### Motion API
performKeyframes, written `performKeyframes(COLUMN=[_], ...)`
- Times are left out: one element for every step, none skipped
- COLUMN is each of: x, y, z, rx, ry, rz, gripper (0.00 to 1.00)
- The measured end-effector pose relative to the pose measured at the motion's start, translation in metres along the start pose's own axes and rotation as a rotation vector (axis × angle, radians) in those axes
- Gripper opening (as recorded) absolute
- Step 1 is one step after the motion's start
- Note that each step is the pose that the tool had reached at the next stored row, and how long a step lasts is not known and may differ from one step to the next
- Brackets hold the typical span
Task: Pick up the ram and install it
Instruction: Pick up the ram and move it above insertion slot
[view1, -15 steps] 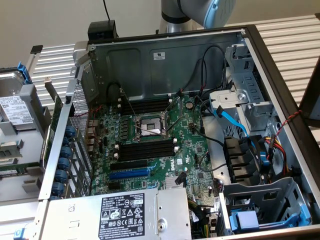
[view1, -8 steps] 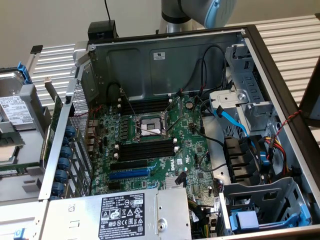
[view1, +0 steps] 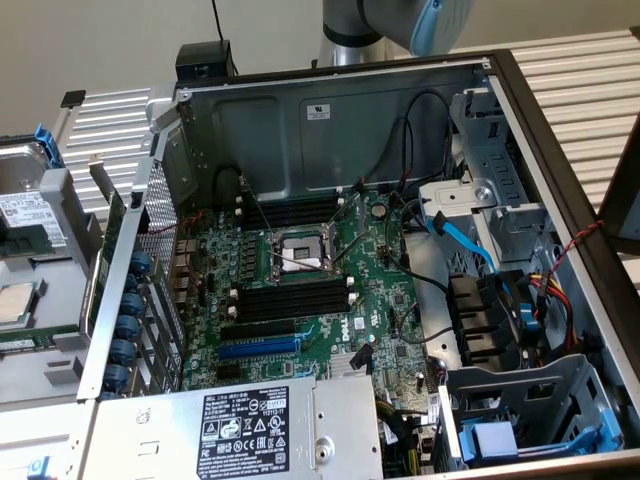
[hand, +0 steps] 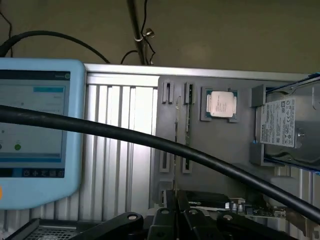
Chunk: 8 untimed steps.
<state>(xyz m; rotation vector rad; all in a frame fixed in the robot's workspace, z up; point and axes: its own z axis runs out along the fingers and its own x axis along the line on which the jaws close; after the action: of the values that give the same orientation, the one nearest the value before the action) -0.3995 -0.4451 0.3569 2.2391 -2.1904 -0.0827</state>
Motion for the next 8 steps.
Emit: performKeyframes(x=[0.0,0.0,0.0,0.0,0.0,0.0,0.0,0.0], y=[-0.0033,-0.0066,-0.0105,-0.0145,-0.0186,-0.0224,-0.0264,-0.0307], z=[-0.0045,-0.0077,-0.011,-0.014,-0.0166,-0.0189,-0.0212,-0.0236], rx=[0.0001,0.0002,0.0002,0.0,0.0001,0.0001,0.0001,0.0], ry=[-0.0001,-0.0001,-0.0001,0.0,0.0001,0.0001,0.0002,0.0004], rz=[0.0,0.0,0.0,0.0,0.0,0.0,0.0,0.0], gripper=[0.13,0.13,0.13,0.13,0.13,0.13,0.13,0.13])
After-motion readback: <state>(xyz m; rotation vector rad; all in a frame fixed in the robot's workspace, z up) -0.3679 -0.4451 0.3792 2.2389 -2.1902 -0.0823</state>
